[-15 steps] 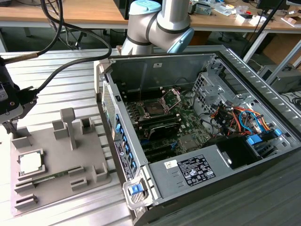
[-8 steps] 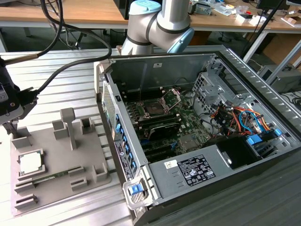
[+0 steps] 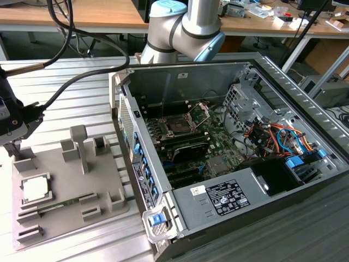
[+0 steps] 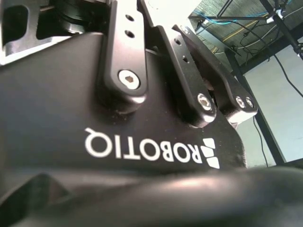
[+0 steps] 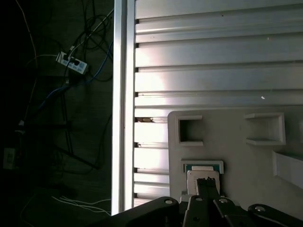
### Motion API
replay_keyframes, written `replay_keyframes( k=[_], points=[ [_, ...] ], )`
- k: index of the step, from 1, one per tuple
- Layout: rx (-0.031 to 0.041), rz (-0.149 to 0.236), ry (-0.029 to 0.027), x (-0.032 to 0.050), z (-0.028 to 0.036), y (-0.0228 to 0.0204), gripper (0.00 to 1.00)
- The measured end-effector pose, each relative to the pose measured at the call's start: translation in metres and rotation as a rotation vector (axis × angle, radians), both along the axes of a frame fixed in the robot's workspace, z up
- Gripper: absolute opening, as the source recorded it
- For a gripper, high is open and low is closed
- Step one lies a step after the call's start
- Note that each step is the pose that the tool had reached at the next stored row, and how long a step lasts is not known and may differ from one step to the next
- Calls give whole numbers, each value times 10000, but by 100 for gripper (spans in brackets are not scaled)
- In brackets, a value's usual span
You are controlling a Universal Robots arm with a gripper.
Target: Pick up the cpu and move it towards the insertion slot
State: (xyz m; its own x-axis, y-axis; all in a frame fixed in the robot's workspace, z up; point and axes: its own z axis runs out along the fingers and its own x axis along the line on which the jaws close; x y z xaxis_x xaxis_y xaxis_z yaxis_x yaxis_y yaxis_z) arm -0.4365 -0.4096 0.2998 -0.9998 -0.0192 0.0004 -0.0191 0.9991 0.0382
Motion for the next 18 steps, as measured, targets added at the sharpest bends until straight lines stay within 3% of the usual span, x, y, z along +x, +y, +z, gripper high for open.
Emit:
replay_keyframes(
  k=[15, 17, 18],
  points=[
    [1, 0, 1, 0, -57, -19, 11],
    [0, 0, 0, 0, -138, -31, 11],
    [0, 0, 0, 0, -139, -31, 11]
  ],
)
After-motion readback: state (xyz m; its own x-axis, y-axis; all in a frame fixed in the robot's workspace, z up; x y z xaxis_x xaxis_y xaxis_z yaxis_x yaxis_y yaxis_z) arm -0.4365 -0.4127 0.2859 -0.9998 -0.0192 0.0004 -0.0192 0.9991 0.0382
